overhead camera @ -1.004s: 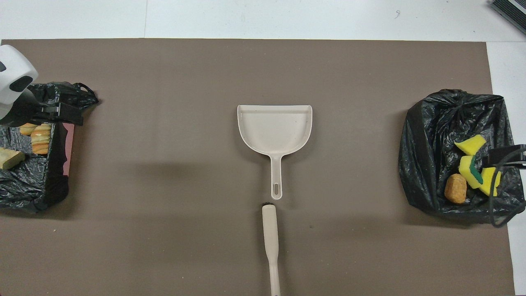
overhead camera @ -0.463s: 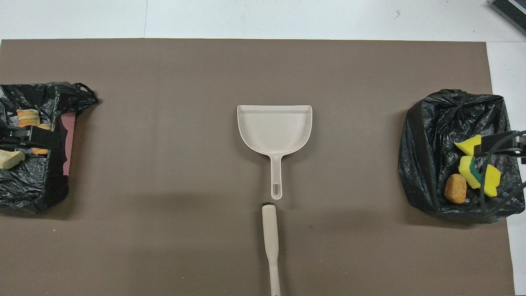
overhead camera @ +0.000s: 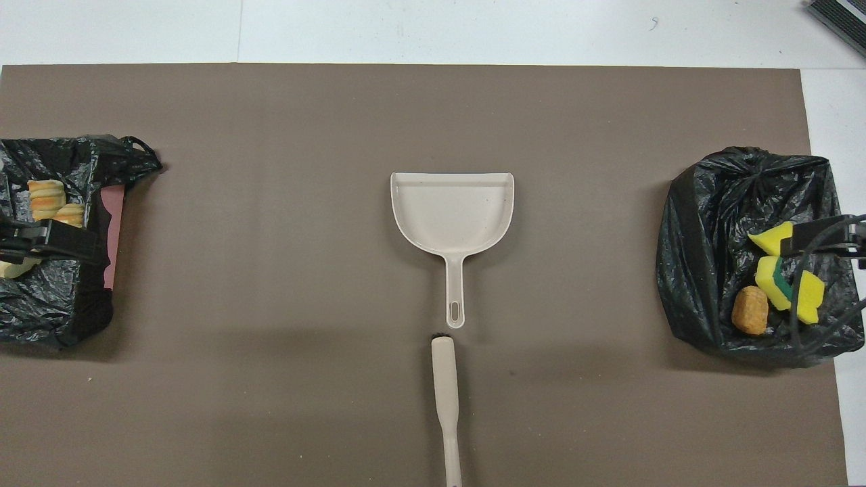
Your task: Sweep and dump trash in bin
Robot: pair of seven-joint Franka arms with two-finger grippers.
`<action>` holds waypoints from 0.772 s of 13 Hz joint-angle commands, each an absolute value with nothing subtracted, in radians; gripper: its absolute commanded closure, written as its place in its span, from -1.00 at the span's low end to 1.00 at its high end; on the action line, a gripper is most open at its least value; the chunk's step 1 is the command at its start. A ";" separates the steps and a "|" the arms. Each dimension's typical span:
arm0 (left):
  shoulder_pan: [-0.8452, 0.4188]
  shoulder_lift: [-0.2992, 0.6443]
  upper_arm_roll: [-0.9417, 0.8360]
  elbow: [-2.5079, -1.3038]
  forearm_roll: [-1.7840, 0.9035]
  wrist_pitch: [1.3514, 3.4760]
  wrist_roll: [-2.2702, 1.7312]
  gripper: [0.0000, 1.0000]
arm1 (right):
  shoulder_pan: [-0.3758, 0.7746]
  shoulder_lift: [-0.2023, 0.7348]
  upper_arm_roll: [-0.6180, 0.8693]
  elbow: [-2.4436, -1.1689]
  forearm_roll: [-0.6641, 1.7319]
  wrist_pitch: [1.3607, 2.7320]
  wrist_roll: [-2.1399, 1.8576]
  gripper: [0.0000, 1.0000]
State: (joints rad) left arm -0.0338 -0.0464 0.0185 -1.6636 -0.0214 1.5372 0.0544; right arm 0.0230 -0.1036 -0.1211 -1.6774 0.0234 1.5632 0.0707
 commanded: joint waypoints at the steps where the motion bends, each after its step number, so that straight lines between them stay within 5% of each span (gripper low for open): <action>1: -0.035 -0.032 0.020 -1.602 -0.032 1.470 0.048 -1.00 | 0.017 -0.100 -0.121 -1.672 0.041 1.568 0.043 -1.00; 10: -0.046 -0.003 0.020 -1.534 -0.029 1.454 0.048 -1.00 | 0.017 -0.100 -0.121 -1.674 0.041 1.568 0.044 -1.00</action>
State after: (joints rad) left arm -0.0355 -0.0147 0.0132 -1.5632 -0.0247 1.4728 0.0544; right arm 0.0230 -0.1036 -0.1211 -1.6774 0.0234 1.5633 0.0706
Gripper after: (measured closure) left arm 0.000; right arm 0.000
